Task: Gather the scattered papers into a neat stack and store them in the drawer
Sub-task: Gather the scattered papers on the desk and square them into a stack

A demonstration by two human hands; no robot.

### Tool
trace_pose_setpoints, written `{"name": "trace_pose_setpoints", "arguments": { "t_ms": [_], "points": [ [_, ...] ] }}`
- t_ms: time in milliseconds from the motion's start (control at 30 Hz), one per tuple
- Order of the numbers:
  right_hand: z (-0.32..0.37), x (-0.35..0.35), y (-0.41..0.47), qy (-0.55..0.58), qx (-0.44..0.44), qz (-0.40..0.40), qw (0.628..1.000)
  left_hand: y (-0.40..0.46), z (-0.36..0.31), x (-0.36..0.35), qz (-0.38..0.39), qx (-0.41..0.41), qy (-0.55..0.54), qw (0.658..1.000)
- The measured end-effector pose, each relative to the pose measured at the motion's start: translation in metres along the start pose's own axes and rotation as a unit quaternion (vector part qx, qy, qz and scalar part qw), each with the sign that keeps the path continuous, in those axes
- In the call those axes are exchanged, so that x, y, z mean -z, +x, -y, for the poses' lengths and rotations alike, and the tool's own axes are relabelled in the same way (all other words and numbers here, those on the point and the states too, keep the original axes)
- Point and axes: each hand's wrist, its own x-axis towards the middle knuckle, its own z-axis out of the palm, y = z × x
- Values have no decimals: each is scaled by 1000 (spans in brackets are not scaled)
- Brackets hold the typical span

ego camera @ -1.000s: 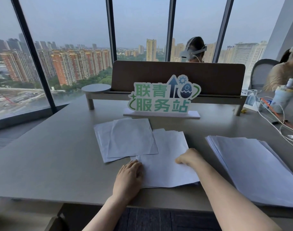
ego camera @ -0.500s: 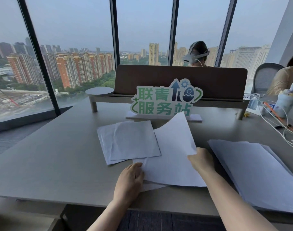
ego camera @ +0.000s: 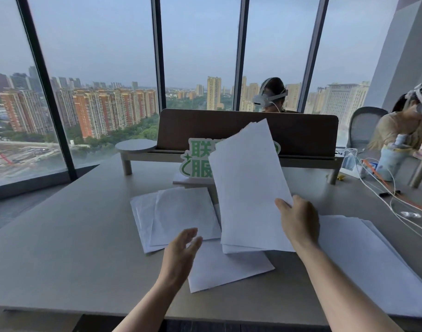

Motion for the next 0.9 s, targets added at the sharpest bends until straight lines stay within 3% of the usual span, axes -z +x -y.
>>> {"name": "trace_pose_setpoints", "arguments": {
  "t_ms": [200, 467, 633, 900],
  "points": [
    [17, -4, -9, 151, 10, 65, 986, 14, -25, 16, -13, 31, -67, 997],
    [43, -29, -40, 338, 22, 195, 921, 10, -14, 61, 8, 80, -229, 970],
    [58, -61, -56, 341, 21, 238, 909, 1, 2, 82, -19, 118, -268, 956],
    [82, -103, -79, 332, 28, 334, 882, 4, 38, 121, -140, 139, -274, 941]
  ]
}}
